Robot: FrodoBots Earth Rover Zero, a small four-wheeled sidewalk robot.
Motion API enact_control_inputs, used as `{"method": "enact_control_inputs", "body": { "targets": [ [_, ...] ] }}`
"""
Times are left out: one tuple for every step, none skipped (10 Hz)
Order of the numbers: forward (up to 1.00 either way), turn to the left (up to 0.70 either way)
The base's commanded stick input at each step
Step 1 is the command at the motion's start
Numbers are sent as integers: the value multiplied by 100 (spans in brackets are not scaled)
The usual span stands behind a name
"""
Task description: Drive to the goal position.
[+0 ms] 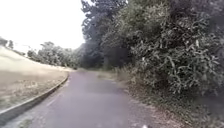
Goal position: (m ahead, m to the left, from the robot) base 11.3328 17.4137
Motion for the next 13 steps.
{"method": "enact_control_inputs", "body": {
  "targets": [
    [45,27],
    [45,27],
    [45,27],
    [45,27],
    [45,2],
    [45,1],
    [45,14],
    [45,27],
    [45,27],
    [45,27],
    [45,26],
    [45,21],
    [45,0]
  ]
}}
